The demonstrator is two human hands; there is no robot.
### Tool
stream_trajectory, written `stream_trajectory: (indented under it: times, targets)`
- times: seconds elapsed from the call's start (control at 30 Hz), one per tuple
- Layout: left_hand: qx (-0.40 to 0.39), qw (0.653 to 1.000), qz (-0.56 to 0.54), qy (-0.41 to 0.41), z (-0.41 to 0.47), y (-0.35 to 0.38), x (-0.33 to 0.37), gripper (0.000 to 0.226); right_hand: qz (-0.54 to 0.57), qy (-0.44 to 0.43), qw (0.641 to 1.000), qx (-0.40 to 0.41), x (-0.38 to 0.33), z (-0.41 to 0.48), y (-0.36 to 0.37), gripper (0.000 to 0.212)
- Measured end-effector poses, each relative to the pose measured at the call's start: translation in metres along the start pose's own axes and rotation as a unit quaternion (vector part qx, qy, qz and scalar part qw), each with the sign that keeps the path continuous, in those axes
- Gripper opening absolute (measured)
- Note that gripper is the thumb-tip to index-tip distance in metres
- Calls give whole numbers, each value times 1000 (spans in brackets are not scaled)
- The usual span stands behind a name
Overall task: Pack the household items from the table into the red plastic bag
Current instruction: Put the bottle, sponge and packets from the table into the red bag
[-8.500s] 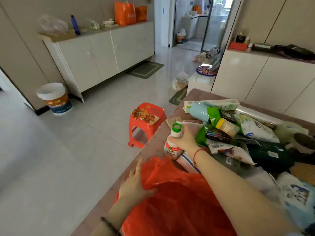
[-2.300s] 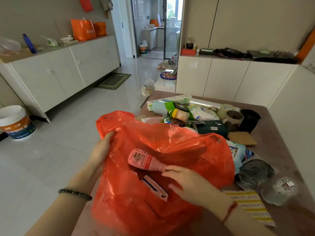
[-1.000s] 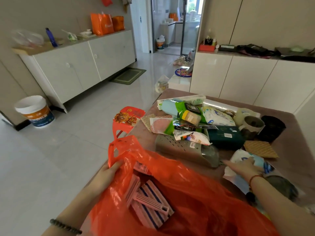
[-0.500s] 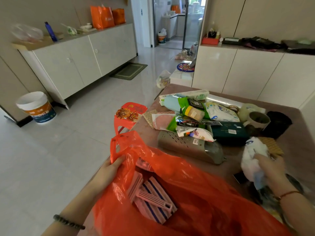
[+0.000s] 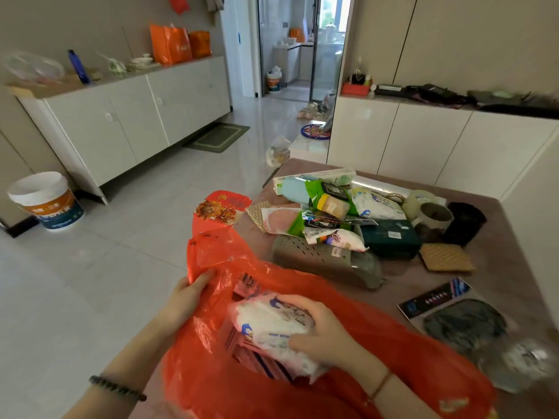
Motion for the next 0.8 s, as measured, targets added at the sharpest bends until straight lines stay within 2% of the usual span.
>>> stream_trajectory:
  times: [0.07, 0.13, 0.2, 0.27, 0.33, 0.4, 0.47, 0.53, 0.6, 0.63, 0.7, 0.8]
  targets:
    - [-5, 1000, -1, 3, 0, -4, 1, 21, -114, -8, 993, 0, 10, 16, 14, 71]
    - [-12, 1000, 0, 3, 0, -6, 1, 22, -267, -30, 963, 0, 19, 23, 20, 67]
    - [-13, 1000, 1, 4, -1, -7, 1, 22, -342, -43, 938, -19, 29, 24, 23, 72]
    - [-10, 1000, 2, 6, -1, -7, 1, 21, -348, -23, 935, -57, 43, 20, 23, 75]
    - [-7, 1000, 3, 5, -1, -8, 1, 22, -311, -2, 947, -86, 47, 13, 16, 72]
    - [-5, 1000, 8, 5, 0, -9, 2, 24, -217, -20, 975, -50, 37, 9, 0, 53]
    - [0, 1000, 14, 3, 2, -9, 3, 25, -103, -47, 993, 30, 21, 7, -26, 25]
    - [4, 1000, 16, 1, 3, -8, 4, 25, -16, -48, 986, 156, 13, 10, -61, 26]
    - [6, 1000, 19, 1, 4, -6, 4, 24, 32, -27, 956, 291, 17, 22, -97, 26]
    - [3, 1000, 19, 0, 4, -5, 5, 25, 21, -12, 941, 338, 22, 32, -113, 24]
    - [-2, 1000, 18, -2, 5, -3, 6, 26, -63, 38, 936, 345, 35, 58, -135, 41]
    - [6, 1000, 19, -5, 7, -1, 7, 23, -227, 116, 940, 226, 62, 98, -146, 79]
Point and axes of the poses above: each hand's wrist, its own z-axis towards the middle knuckle, its own y-axis out of the palm, x = y × z, the point moved 4 cm from there along z, towards the middle knuckle, and after that the axes turned 5 degrees about x, right-handed, at the moved point
